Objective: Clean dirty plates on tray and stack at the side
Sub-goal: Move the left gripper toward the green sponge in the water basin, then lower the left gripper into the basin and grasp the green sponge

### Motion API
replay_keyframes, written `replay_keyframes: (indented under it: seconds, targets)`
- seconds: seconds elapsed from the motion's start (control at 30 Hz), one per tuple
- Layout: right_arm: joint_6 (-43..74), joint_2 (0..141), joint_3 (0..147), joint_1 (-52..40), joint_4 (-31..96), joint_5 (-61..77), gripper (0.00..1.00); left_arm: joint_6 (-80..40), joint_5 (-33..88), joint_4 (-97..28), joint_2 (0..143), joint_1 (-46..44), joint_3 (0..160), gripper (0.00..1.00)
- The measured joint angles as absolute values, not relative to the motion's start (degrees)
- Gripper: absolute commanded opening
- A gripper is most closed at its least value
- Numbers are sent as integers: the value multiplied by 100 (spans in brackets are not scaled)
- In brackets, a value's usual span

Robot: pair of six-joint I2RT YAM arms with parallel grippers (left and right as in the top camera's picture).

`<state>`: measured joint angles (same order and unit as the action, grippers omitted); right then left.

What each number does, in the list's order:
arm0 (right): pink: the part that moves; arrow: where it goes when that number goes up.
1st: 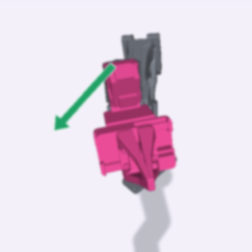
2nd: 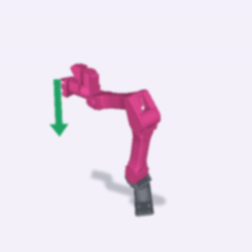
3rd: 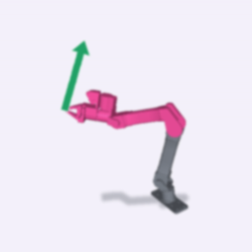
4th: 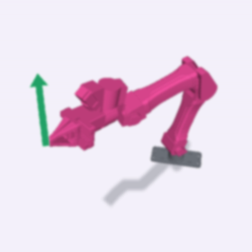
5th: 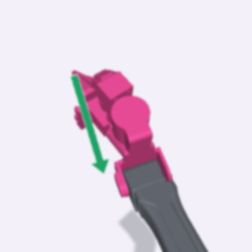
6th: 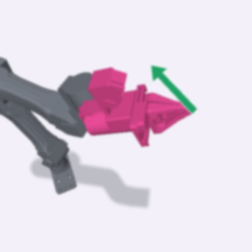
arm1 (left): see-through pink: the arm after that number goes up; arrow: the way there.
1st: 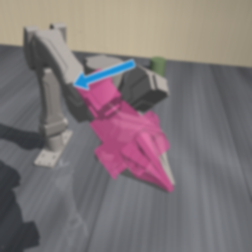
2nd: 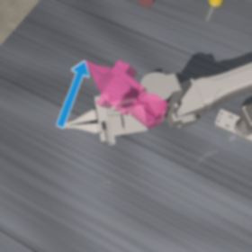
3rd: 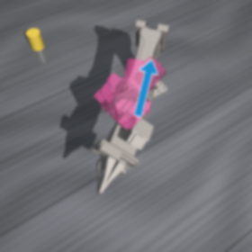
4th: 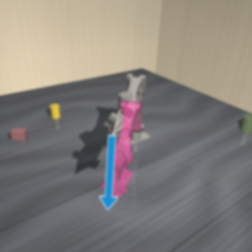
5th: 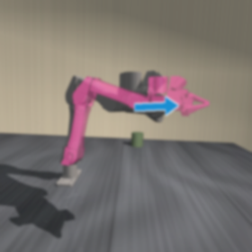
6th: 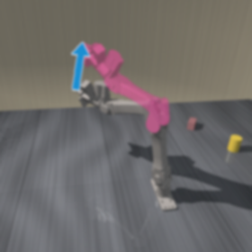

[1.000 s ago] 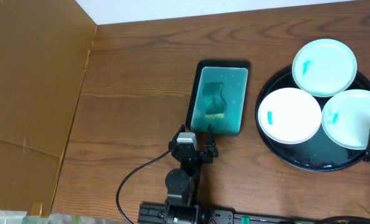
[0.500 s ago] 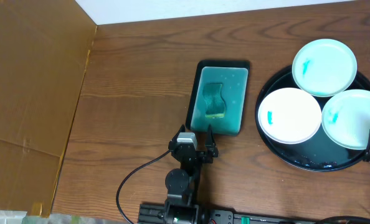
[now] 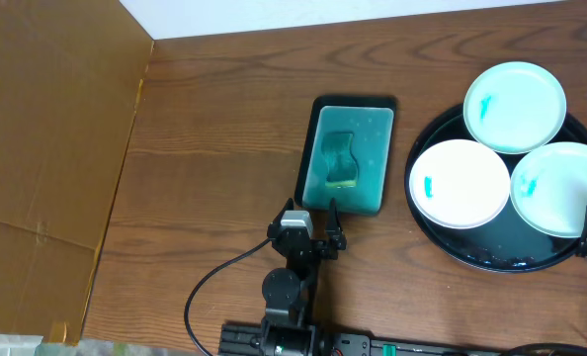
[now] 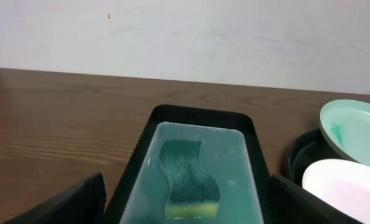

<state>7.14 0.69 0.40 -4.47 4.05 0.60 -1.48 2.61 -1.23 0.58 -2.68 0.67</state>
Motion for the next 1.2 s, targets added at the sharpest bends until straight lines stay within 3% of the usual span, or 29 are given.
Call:
replay_keyframes:
  seconds: [0.3,0.63,0.8,0.9,1.2]
  targets:
    - [714,69,40,-447,405,62,99,-403,593,150,60,-268,54,83]
    - [714,73,40,-447,403,62,99,-451,1649,2910,58,-268,38,83]
    - [714,73,40,-447,403,62,99,14,1737,2980,357,-268,346,83]
    - [714,73,40,-447,403,60,99,152,1750,2591,1111,-266,1116,83]
    - [711,84,40,-447,405,60,99,196,2165,-1608,5063,-266,4987,83]
